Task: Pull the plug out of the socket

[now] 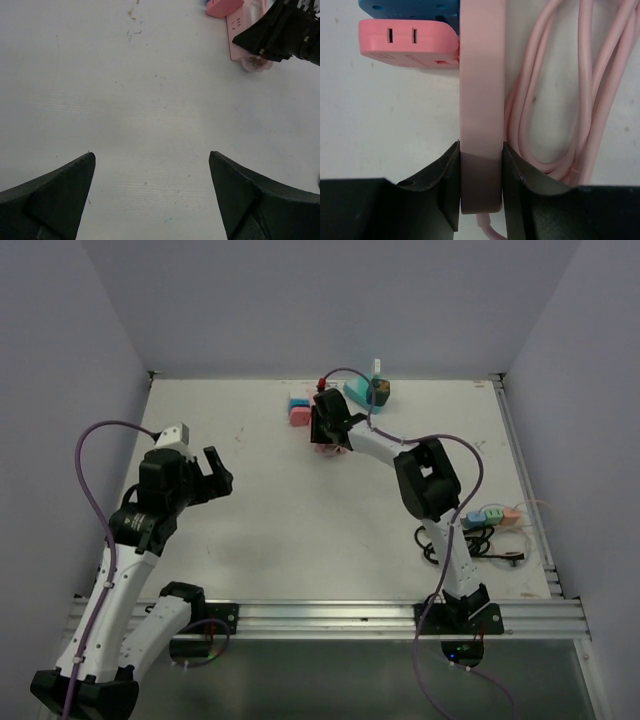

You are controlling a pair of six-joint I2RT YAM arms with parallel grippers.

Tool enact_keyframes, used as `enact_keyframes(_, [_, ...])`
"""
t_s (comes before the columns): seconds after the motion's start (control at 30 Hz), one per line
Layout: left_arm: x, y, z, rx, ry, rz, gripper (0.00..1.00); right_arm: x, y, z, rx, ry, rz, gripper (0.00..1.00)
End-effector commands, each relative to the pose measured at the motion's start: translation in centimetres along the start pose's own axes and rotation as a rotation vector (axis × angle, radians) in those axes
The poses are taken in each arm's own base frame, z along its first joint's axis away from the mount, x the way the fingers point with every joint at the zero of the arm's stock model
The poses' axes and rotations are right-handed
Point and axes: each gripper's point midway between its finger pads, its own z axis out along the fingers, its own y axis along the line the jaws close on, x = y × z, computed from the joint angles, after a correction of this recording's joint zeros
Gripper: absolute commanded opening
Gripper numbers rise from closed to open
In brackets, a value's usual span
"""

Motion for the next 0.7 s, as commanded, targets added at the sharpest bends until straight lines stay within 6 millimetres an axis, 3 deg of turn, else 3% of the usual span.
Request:
enact_keyframes(0.0, [0.5, -0.9, 0.3, 0.049, 0.007, -0.032, 1.00, 0.2, 1.0, -5.6, -0.080, 0.004, -0.040, 0.00])
enact_keyframes(0.03, [0.5, -1.1, 0.3, 0.056, 0.010, -0.039, 1.00, 0.7, 1.2, -6.3, -0.097, 0.005, -0.043, 0.00])
enact_keyframes(0.07, [0.8, -1.3, 0.4, 0.068, 0.020, -0.051, 1.00, 0.2, 1.9, -8.5, -0.140, -0.006, -0.038, 0.00])
enact_keyframes(0.1, [0.8, -1.4, 0.6, 0.070, 0.020, -0.059, 1.00, 3.1, 0.9, -8.9, -0.133, 0.050, -0.043, 0.00])
enact_keyframes(0.13, [1.3, -1.8, 0.7, 0.095, 0.038, -0.064, 1.00, 3.8, 1.2, -9.7, -0.152, 0.055, -0.050, 0.00])
enact_keyframes(0.17, [1.7, -2.2, 0.8, 0.116, 0.058, -0.080, 1.00, 3.3, 1.6, -11.6, -0.179, 0.033, -0.056, 0.00])
enact_keyframes(0.2, [1.8, -2.5, 0.9, 0.132, 0.065, -0.089, 1.00, 6.1, 0.6, -12.1, -0.168, 0.084, -0.066, 0.00])
enact_keyframes(0.4, [5.3, -4.1, 2.0, 0.222, 0.189, -0.200, 1.00, 11.8, 0.4, -18.4, -0.178, 0.109, -0.101, 0.00])
enact_keyframes(0.53, [7.2, -4.5, 2.4, 0.251, 0.242, -0.261, 1.00, 14.1, 0.1, -20.9, -0.160, 0.105, -0.107, 0.01])
enact_keyframes(0.67, [8.6, -4.2, 2.9, 0.237, 0.270, -0.285, 1.00, 15.5, -0.2, -21.3, -0.132, 0.129, -0.139, 0.22])
